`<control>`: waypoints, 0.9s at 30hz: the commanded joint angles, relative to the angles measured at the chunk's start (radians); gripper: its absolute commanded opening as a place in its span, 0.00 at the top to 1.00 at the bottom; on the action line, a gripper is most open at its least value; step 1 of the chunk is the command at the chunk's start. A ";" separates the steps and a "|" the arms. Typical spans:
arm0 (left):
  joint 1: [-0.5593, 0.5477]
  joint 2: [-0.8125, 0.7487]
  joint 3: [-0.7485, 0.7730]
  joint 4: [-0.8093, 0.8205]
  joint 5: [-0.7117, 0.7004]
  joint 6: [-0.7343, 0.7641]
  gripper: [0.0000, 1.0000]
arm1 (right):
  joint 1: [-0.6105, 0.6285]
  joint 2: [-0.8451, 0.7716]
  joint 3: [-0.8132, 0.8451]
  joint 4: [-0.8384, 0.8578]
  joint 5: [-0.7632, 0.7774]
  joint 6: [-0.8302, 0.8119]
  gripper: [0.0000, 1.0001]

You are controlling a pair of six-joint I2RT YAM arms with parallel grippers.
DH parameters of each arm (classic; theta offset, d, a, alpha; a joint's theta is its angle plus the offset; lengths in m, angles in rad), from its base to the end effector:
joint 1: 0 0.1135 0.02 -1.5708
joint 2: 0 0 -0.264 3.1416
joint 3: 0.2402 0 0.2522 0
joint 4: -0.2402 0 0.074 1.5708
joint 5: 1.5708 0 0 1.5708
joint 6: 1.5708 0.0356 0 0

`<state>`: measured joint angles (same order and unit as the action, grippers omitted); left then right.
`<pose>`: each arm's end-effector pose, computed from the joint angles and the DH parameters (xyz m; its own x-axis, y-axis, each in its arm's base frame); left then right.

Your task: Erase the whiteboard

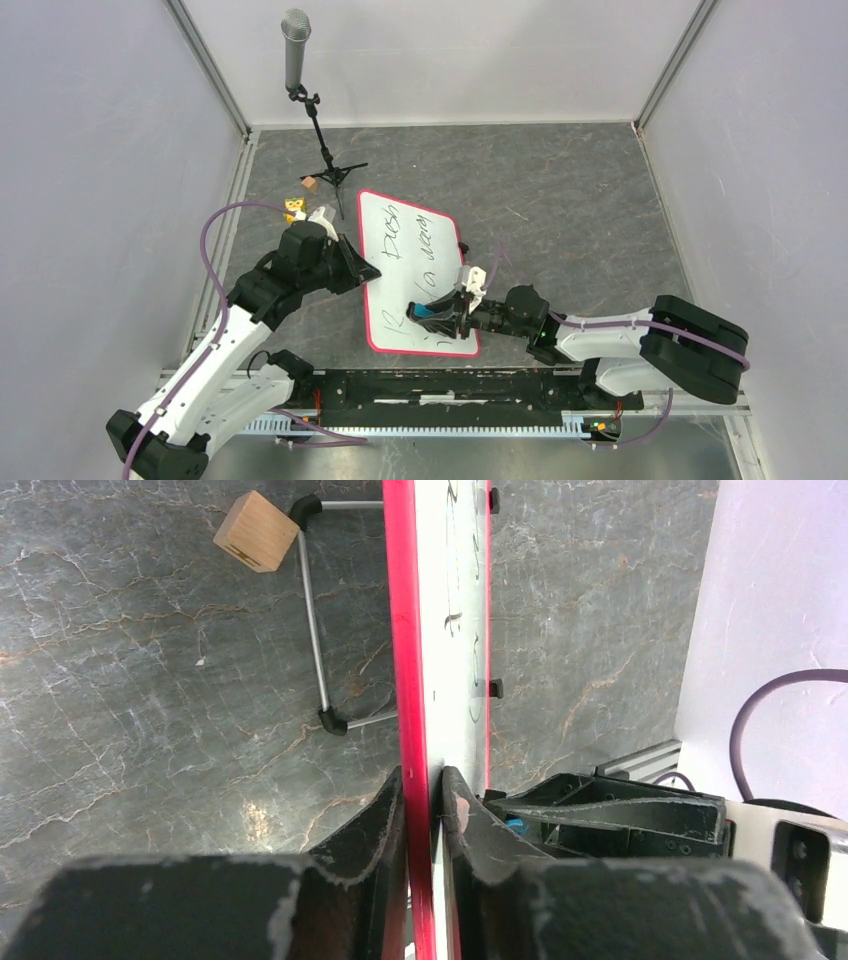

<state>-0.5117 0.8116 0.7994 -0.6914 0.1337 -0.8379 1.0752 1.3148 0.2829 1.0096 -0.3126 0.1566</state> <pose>0.1435 -0.0860 0.2913 -0.8040 -0.3933 -0.4461 -0.0353 0.7803 -0.6244 0.1037 0.2148 0.1870 -0.1638 0.0090 -0.9864 -0.9696 0.1829 0.1627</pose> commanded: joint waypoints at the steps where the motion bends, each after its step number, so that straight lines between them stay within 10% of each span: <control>1: -0.008 0.024 0.002 0.030 -0.005 -0.030 0.98 | 0.015 -0.001 -0.065 -0.219 0.174 0.082 0.82; 17: -0.023 0.000 0.006 0.002 -0.048 -0.106 0.98 | 0.193 0.133 0.338 -0.347 0.226 0.018 0.82; 27: -0.031 0.003 0.021 -0.019 -0.078 -0.109 0.98 | 0.334 0.137 0.225 -0.328 0.247 -0.036 0.81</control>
<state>-0.5236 0.7986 0.7994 -0.7158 0.0708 -0.8715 1.3113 1.4193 0.6022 0.7929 0.0402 0.1047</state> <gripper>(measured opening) 0.207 0.326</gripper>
